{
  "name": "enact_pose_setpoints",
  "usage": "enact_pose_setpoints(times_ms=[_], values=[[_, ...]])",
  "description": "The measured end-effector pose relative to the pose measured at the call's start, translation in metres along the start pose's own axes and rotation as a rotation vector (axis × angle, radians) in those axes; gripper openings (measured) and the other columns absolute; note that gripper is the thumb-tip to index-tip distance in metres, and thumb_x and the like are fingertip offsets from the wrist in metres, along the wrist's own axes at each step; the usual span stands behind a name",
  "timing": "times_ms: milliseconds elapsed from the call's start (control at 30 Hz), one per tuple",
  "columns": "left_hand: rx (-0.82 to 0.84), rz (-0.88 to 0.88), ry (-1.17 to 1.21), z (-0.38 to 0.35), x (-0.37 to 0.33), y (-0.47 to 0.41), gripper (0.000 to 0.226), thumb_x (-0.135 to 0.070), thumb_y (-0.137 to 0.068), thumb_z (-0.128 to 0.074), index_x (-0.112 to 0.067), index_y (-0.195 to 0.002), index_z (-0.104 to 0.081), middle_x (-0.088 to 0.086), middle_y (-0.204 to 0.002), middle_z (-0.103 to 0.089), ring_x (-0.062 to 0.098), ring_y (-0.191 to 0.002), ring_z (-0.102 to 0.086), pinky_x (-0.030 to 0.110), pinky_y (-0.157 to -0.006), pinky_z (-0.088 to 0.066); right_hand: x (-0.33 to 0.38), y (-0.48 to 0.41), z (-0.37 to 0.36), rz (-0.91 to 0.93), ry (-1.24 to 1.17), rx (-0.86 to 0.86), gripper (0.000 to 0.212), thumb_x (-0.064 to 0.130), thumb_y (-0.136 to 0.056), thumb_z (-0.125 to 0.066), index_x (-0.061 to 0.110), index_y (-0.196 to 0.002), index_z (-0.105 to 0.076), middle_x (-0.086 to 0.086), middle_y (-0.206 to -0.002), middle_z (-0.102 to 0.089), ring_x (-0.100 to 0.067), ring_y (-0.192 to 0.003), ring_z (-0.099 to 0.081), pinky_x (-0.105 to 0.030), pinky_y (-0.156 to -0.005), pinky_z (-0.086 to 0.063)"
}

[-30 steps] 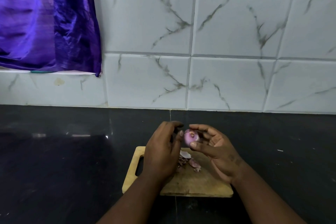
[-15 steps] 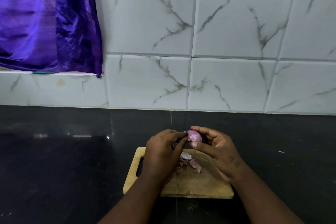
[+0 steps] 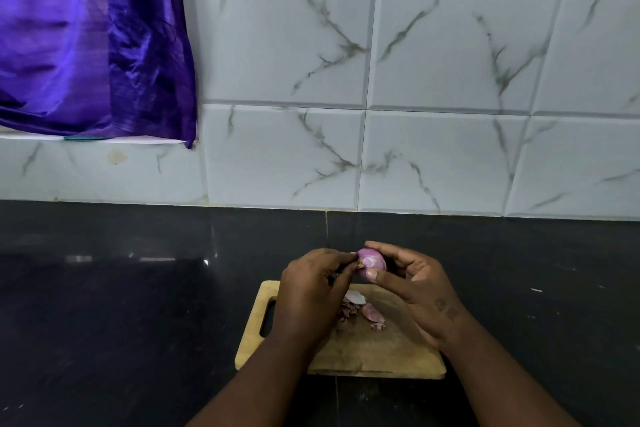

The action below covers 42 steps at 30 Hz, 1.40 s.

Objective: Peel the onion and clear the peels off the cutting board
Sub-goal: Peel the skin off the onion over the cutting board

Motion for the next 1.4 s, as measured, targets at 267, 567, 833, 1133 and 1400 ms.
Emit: enact_pose_setpoints(times_ms=[267, 567, 833, 1133, 1400], values=[[-0.011, 0.058, 0.001, -0.0009, 0.005, 0.0003, 0.015, -0.015, -0.089, -0.08, -0.021, -0.103, -0.084, -0.008, -0.093, -0.081, 0.003, -0.082, -0.072, 0.027, -0.072, -0.062, 0.0023, 0.0034, -0.0037, 0.027, 0.015, 0.0, 0.043, -0.004, -0.084, -0.08, 0.01, -0.124, -0.075, -0.004, -0.112, -0.082, -0.02, -0.107, -0.078, -0.025, -0.085, -0.063], [-0.011, 0.068, 0.034, -0.0022, 0.0029, 0.0014, 0.016, -0.016, -0.09, -0.081, -0.02, -0.105, -0.084, -0.008, -0.096, -0.082, 0.002, -0.085, -0.073, 0.028, -0.075, -0.064, 0.0057, 0.0027, -0.0017, 0.04, 0.042, -0.018, 0.045, 0.001, -0.083, -0.082, 0.014, -0.126, -0.074, 0.001, -0.116, -0.081, -0.016, -0.111, -0.076, -0.03, -0.095, -0.062], [-0.01, 0.096, 0.006, -0.0022, 0.0049, 0.002, 0.014, -0.018, -0.091, -0.079, -0.022, -0.103, -0.083, -0.009, -0.092, -0.08, 0.003, -0.081, -0.072, 0.032, -0.071, -0.063, 0.0053, 0.003, -0.0043, 0.071, 0.039, -0.029, 0.045, -0.003, -0.081, -0.083, 0.012, -0.122, -0.076, -0.002, -0.112, -0.083, -0.017, -0.106, -0.078, -0.024, -0.085, -0.063], [-0.034, 0.122, 0.092, -0.0031, 0.005, 0.0015, 0.014, -0.018, -0.093, -0.077, -0.023, -0.105, -0.081, -0.013, -0.096, -0.078, -0.001, -0.088, -0.071, 0.027, -0.077, -0.062, 0.0055, 0.0019, -0.0038, 0.035, -0.07, -0.021, 0.047, 0.006, -0.077, -0.085, 0.012, -0.122, -0.075, -0.004, -0.114, -0.082, -0.02, -0.109, -0.077, -0.029, -0.091, -0.063], [0.006, 0.111, 0.017, -0.0034, 0.0041, 0.0027, 0.014, -0.018, -0.091, -0.08, -0.022, -0.104, -0.083, -0.009, -0.093, -0.08, 0.002, -0.084, -0.072, 0.028, -0.074, -0.063, 0.0025, 0.0016, -0.0006, 0.074, 0.041, -0.032, 0.045, 0.001, -0.08, -0.086, 0.012, -0.122, -0.076, -0.004, -0.114, -0.082, -0.019, -0.108, -0.077, -0.028, -0.09, -0.063]])
Point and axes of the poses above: each hand's wrist, its own y-axis away from the middle knuckle, its own z-axis out of the back of the hand, x = y × z, the point moved 5 cm from there along -y, towards the middle knuckle
